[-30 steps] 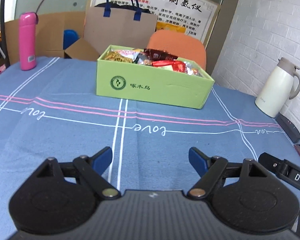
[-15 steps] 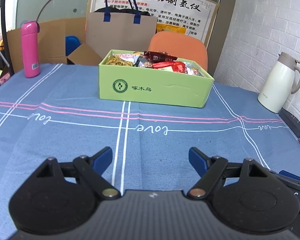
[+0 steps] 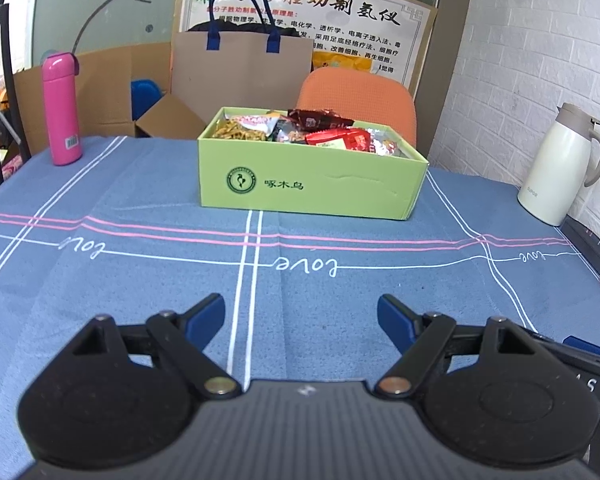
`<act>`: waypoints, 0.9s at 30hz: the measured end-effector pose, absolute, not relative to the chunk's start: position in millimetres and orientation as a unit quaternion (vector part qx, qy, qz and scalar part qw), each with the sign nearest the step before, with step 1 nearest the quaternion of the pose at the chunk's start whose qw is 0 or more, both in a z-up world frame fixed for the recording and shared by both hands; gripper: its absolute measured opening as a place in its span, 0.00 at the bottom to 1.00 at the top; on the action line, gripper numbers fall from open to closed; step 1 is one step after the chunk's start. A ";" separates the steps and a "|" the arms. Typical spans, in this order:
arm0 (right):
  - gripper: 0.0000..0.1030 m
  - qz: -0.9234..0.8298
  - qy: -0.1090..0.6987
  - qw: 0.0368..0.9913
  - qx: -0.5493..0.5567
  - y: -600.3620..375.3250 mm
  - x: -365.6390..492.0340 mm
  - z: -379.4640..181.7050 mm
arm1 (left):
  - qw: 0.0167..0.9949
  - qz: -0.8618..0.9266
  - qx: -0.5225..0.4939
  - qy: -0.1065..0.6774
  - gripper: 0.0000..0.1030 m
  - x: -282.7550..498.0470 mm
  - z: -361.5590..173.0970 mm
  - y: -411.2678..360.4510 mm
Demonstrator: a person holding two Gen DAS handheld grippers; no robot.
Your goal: Organize snacks
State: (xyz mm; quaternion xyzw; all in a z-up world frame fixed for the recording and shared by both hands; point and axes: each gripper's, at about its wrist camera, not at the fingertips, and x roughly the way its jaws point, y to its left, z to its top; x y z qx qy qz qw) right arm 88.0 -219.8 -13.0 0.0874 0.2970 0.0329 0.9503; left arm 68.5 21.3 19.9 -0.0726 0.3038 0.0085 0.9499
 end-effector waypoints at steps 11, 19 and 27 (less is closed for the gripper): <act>0.90 0.035 0.297 0.950 0.091 -218.7 86.8 -13.4 | 0.950 0.005 -0.067 0.304 0.78 68.7 19.5 17.1; 0.90 0.037 0.304 0.948 0.085 -214.1 89.9 -15.7 | 0.949 0.010 -0.068 0.308 0.78 72.1 17.3 21.4; 0.90 0.044 0.308 0.947 0.081 -211.9 94.4 -17.7 | 0.950 0.009 -0.061 0.305 0.77 74.3 15.5 21.7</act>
